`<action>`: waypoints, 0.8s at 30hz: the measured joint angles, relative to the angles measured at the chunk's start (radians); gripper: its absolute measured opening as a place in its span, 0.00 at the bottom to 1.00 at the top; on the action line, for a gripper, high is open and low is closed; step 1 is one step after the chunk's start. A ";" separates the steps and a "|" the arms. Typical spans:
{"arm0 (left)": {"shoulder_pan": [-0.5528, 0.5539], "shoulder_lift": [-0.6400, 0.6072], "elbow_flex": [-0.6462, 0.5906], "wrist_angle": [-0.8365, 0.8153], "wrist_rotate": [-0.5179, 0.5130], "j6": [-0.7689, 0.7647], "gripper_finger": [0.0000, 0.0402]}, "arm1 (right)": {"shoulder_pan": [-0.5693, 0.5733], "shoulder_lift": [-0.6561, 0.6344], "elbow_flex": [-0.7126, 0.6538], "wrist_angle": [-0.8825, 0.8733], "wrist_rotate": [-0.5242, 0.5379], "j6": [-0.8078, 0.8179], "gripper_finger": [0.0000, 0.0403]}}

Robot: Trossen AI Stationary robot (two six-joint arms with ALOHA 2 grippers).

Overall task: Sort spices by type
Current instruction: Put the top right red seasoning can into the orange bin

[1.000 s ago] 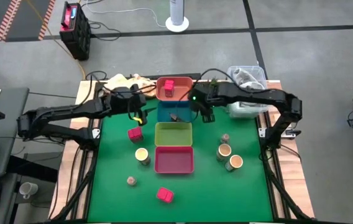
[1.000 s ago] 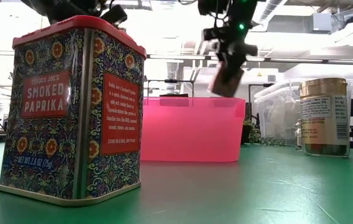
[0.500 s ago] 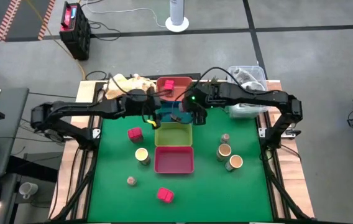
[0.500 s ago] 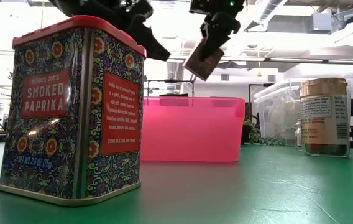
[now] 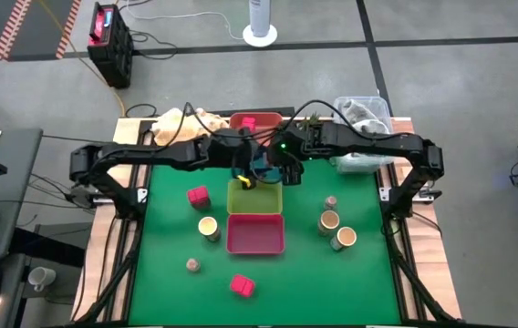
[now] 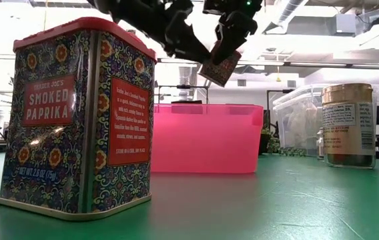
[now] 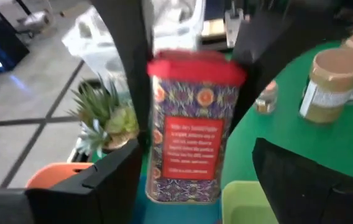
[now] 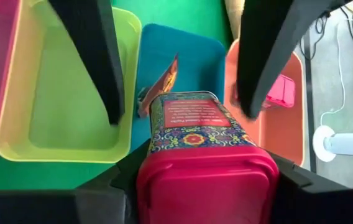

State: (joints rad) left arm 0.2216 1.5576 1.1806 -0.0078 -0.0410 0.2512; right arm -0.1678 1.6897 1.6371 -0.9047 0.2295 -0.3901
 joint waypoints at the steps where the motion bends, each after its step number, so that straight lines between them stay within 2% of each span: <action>1: 0.002 0.012 0.003 -0.003 0.003 0.001 0.73 | 0.004 0.000 0.000 0.000 0.000 0.000 0.58; 16: 0.022 0.050 0.005 0.002 0.003 0.042 0.72 | 0.040 0.000 0.000 0.034 0.007 -0.011 0.58; 19: 0.020 0.049 0.005 -0.005 0.007 0.042 0.66 | 0.052 0.000 0.000 0.034 0.008 -0.011 0.60; 24: 0.020 0.049 0.004 -0.009 0.015 0.045 0.48 | 0.066 0.000 0.000 0.031 0.011 -0.006 0.64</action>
State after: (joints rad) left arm 0.2411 1.6070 1.1847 -0.0170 -0.0262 0.2962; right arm -0.1015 1.6897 1.6371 -0.8733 0.2406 -0.3958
